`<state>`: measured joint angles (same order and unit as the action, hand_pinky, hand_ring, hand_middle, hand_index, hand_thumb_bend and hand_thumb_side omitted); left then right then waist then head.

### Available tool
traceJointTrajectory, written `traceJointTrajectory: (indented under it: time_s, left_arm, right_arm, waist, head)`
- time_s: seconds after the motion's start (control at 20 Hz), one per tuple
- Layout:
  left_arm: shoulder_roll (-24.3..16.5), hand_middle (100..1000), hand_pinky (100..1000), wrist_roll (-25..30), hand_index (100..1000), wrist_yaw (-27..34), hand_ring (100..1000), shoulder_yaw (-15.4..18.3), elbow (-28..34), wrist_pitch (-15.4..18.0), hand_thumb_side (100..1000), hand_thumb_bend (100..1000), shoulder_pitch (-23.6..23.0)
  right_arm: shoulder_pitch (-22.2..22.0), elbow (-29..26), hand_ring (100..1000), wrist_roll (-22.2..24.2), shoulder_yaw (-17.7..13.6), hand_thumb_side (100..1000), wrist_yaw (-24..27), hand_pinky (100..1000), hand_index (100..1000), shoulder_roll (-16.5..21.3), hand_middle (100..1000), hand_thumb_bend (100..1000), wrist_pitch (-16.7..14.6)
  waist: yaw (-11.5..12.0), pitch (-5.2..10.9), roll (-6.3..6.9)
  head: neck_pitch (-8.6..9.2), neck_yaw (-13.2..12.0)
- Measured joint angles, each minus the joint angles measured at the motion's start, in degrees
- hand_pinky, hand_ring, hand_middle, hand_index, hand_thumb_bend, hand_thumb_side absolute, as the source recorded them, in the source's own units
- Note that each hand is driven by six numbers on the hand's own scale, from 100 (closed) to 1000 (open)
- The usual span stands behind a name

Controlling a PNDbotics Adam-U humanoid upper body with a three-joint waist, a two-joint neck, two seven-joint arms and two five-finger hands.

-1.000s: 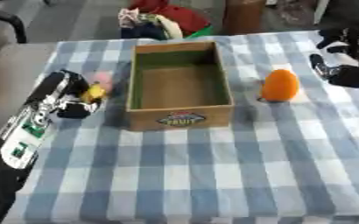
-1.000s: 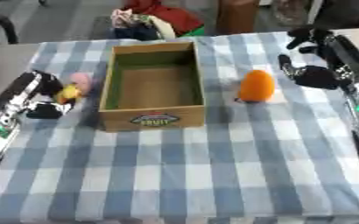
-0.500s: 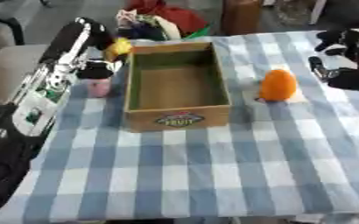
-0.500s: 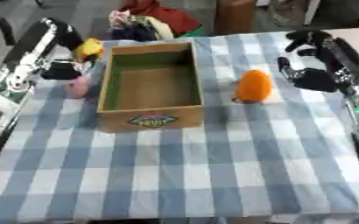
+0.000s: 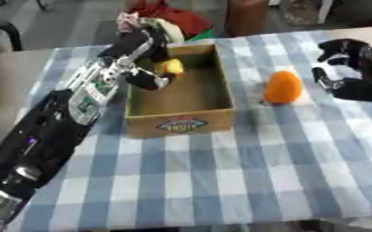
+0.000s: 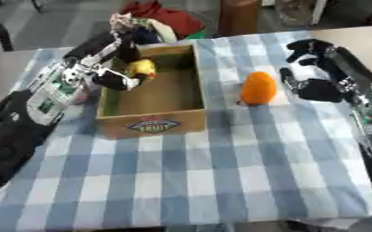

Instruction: Pick up objects on the table and place them in the box.

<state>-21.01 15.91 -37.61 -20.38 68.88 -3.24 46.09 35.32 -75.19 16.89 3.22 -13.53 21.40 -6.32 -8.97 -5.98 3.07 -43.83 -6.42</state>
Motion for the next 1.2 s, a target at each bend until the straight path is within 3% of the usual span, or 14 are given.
traceJointTrajectory:
  time_s: [0.2,0.25,0.35,0.6,0.9,1.2]
  left_arm:
    - [1.3,725,742,1.3,772,-2.0,717,0.1,-4.6,2.4,104,495,0.3]
    - [1.5,748,746,1.3,786,-2.5,722,0.3,-5.3,2.8,185,540,0.3]
    - [1.8,751,747,0.9,782,-3.3,721,1.0,-5.8,3.3,238,558,0.3]
    - [1.8,688,731,-2.3,733,-3.5,674,5.0,-2.7,1.8,100,422,-0.3]
    - [-1.0,684,732,-7.8,729,-1.6,675,9.8,1.9,-3.5,100,394,-1.6]
    - [-4.1,693,727,-9.7,744,-1.4,675,11.3,-0.6,-6.1,100,398,-3.6]
  right_arm:
    - [0.0,0.2,921,0.4,0.0,125,-0.2,836,819,0.0,625,187,-0.1]
    - [0.0,0.3,921,0.4,0.0,125,-0.3,836,819,0.0,625,185,-0.1]
    - [0.0,0.3,921,0.4,0.0,124,-0.3,836,819,0.0,625,186,0.0]
    - [-0.1,0.3,921,0.5,0.0,125,-0.3,837,819,0.0,624,182,0.0]
    - [-0.1,0.3,921,0.4,0.0,125,-0.4,836,819,0.0,624,178,0.0]
    - [-0.4,0.4,921,0.4,0.0,124,-0.5,837,819,0.0,624,176,0.0]
  waist:
    - [-0.1,0.02,0.03]
    - [-0.1,0.02,0.03]
    - [-0.1,0.02,0.03]
    - [0.2,0.03,0.03]
    - [0.4,0.05,0.07]
    - [0.7,0.05,0.32]
  head:
    - [0.0,0.0]
    - [0.0,0.0]
    - [0.0,0.0]
    - [0.0,0.2]
    - [0.0,0.5]
    - [0.02,0.9]
